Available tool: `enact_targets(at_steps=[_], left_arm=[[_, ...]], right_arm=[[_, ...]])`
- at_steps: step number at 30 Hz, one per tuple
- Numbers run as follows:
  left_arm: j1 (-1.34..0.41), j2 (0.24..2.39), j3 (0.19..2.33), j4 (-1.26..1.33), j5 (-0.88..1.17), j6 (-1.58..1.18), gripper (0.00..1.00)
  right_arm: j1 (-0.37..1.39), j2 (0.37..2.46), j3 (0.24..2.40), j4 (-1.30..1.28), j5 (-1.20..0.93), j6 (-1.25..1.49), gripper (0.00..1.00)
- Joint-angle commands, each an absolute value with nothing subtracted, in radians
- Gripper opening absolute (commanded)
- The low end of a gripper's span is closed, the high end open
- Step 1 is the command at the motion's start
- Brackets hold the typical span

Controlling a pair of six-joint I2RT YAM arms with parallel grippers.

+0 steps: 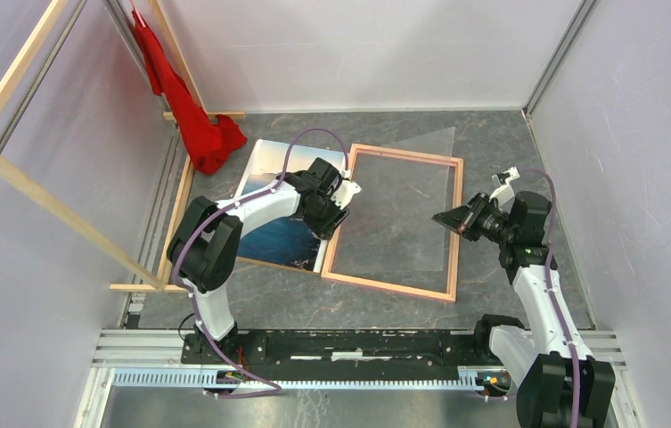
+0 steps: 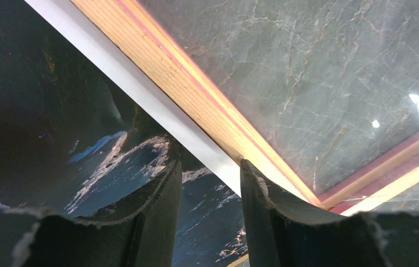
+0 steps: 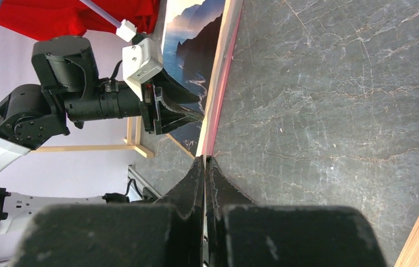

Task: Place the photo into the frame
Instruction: Place the photo frame item in the photo frame.

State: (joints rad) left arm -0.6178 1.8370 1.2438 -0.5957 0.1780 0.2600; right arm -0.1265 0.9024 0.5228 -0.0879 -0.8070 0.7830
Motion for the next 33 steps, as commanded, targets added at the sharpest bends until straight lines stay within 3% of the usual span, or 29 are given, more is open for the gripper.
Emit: enact_targets(at_steps=[1, 33], left_arm=[[-0.624, 1.789, 1.25, -0.581, 0.217, 0.301, 0.51], [-0.62, 1.786, 1.253, -0.585, 0.228, 0.327, 0.44]], right_arm=[[-0.121, 0.901, 0.52, -0.107, -0.819, 0.742, 0.0], [-0.16, 0.946, 0.448, -0.124, -0.773, 0.628, 0.0]])
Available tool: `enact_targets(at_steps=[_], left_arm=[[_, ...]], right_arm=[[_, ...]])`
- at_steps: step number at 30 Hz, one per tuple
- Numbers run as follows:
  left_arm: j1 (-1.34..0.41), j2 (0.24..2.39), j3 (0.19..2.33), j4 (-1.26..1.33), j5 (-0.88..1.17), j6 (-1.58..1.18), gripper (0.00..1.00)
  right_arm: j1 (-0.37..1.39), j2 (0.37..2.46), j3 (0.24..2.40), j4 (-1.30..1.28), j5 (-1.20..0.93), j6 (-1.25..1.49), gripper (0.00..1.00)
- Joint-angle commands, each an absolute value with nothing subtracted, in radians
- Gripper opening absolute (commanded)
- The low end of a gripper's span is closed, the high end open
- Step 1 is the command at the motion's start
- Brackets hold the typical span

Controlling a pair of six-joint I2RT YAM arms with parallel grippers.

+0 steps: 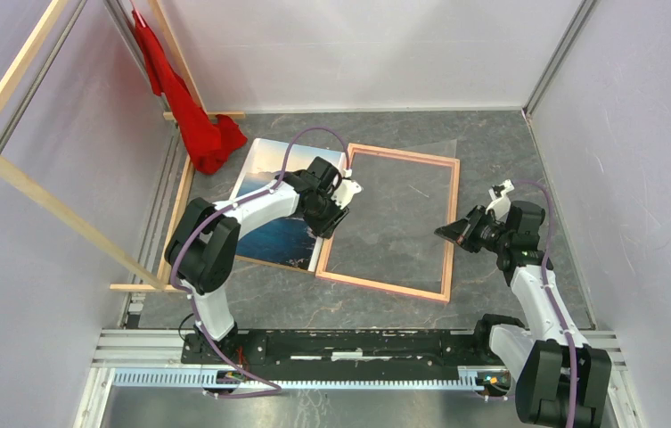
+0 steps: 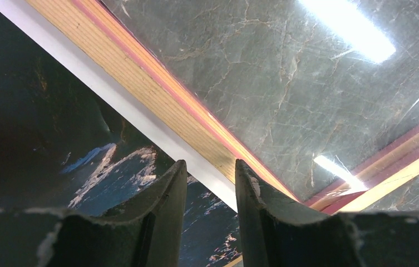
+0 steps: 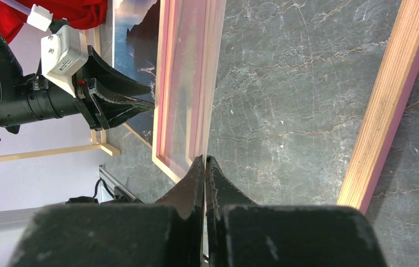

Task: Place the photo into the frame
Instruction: Place the photo frame item in the photo frame.

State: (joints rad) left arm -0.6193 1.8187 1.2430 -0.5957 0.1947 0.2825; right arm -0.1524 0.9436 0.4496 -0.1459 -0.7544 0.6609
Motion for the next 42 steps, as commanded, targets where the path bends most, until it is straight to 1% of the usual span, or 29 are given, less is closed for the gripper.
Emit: enact_targets(at_steps=[1, 8, 14, 17, 24, 33, 37, 42], left_arm=[[-0.614, 1.786, 1.263, -0.592, 0.23, 0.328, 0.44], [-0.546, 1.8, 1.329, -0.604, 0.234, 0.326, 0.45], [-0.514, 1.841, 1.359, -0.594, 0.19, 0.311, 0.51], [-0.515, 1.872, 1.358, -0.578, 0.172, 0.295, 0.51], [-0.524, 1.909, 1.341, -0.541, 0.172, 0.272, 0.52], [-0.534, 1.916, 1.321, -0.527, 0.183, 0.269, 0.51], [-0.538, 1.916, 1.309, -0.526, 0.185, 0.274, 0.5], [-0.539, 1.91, 1.3, -0.52, 0.188, 0.281, 0.48]], right_arm=[[-0.161, 0.944, 0.449, -0.126, -0.773, 0.624, 0.0], [-0.166, 0.93, 0.456, -0.12, -0.786, 0.612, 0.0], [-0.165, 0.921, 0.463, -0.073, -0.827, 0.627, 0.0], [-0.165, 0.911, 0.459, -0.027, -0.85, 0.652, 0.0], [-0.166, 0.919, 0.417, 0.11, -0.915, 0.737, 0.0], [-0.164, 0.927, 0.412, 0.13, -0.916, 0.759, 0.0], [-0.164, 0.927, 0.379, 0.215, -0.933, 0.844, 0.0], [-0.165, 0.92, 0.376, 0.242, -0.933, 0.89, 0.0]])
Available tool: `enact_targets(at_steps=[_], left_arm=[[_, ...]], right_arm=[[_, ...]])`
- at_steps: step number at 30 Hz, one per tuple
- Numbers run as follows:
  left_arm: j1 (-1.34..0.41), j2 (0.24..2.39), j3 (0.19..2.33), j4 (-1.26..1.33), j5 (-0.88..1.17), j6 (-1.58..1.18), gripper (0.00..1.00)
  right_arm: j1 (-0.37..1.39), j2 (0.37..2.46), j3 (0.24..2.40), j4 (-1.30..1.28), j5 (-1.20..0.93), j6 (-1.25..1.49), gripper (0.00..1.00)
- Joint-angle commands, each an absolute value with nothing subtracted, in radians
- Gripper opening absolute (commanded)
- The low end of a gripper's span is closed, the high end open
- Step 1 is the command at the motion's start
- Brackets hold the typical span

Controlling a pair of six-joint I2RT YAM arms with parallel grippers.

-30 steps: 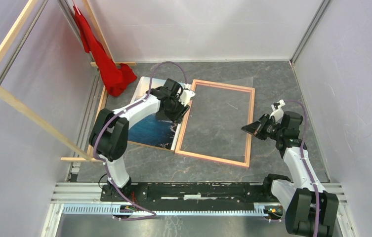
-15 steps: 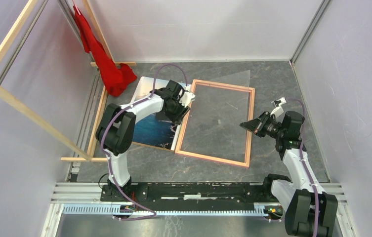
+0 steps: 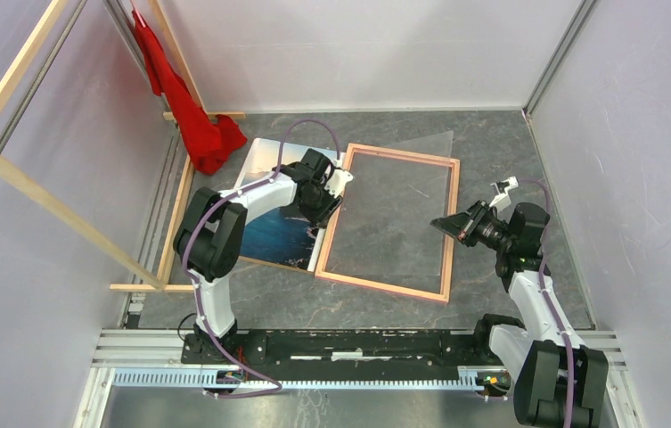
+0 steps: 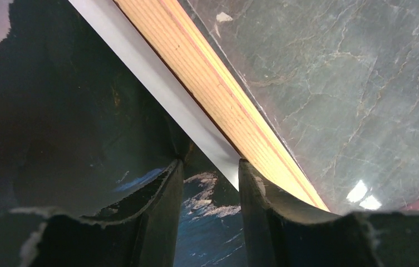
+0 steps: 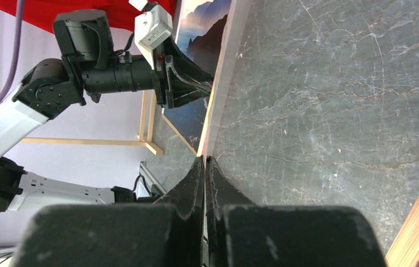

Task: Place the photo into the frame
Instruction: Place the photo frame item in the photo frame.

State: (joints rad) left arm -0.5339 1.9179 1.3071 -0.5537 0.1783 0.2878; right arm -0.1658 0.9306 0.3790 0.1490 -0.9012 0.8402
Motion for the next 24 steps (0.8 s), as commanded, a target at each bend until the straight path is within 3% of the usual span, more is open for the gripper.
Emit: enact_targets(at_steps=[1, 24], left_arm=[[-0.539, 1.909, 1.299, -0.52, 0.193, 0.282, 0.48], [-0.547, 1.91, 1.292, -0.521, 0.21, 0.287, 0.44]], right_arm=[[-0.164, 0.917, 0.375, 0.247, -0.932, 0.899, 0.0], [-0.092, 0.934, 0.408, 0.292, -0.898, 0.894, 0.0]])
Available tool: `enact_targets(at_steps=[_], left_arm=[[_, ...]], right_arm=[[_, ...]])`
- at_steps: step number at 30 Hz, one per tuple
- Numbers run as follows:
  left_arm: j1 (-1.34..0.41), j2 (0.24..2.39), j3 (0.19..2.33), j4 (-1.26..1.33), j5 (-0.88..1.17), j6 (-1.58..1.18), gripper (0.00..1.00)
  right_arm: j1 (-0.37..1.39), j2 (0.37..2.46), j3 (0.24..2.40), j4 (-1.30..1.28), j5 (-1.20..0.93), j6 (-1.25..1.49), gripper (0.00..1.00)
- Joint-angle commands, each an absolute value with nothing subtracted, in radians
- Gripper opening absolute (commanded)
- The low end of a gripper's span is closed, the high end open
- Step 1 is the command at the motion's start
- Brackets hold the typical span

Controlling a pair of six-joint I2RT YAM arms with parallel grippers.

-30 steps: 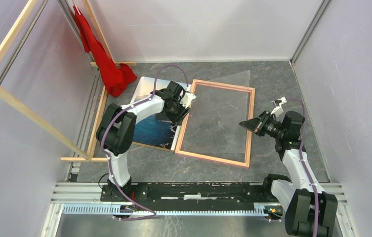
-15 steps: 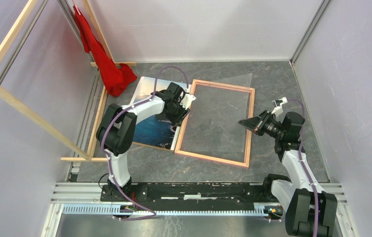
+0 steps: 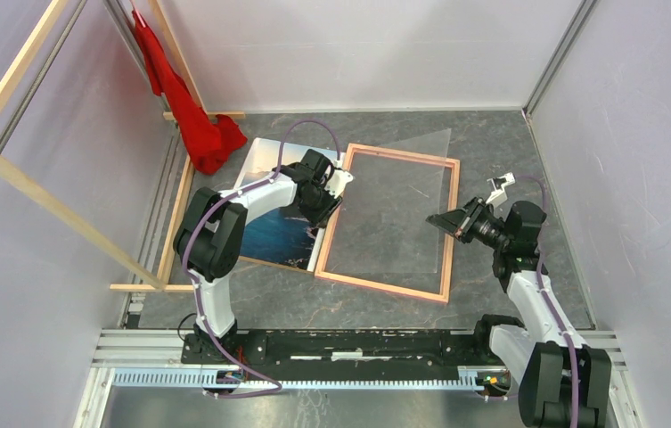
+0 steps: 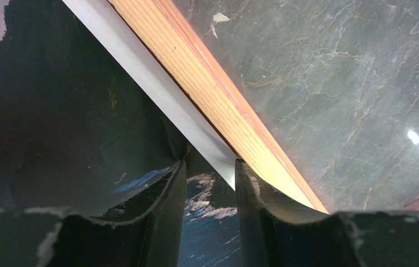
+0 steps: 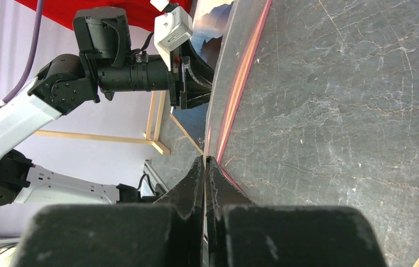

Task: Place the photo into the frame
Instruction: Place the photo frame item in the photo frame.

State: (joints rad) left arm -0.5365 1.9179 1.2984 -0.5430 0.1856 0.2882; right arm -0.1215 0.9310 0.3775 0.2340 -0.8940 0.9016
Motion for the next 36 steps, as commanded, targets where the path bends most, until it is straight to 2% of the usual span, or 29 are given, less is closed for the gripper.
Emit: enact_targets(at_steps=[1, 36], left_arm=[[-0.546, 1.91, 1.292, -0.52, 0.209, 0.286, 0.44], [-0.548, 1.906, 1.28, -0.521, 0.213, 0.292, 0.4]], right_arm=[[-0.085, 0.935, 0.413, 0.295, -0.896, 0.893, 0.0], [0.076, 0.927, 0.492, 0.233, -0.807, 0.804, 0.0]])
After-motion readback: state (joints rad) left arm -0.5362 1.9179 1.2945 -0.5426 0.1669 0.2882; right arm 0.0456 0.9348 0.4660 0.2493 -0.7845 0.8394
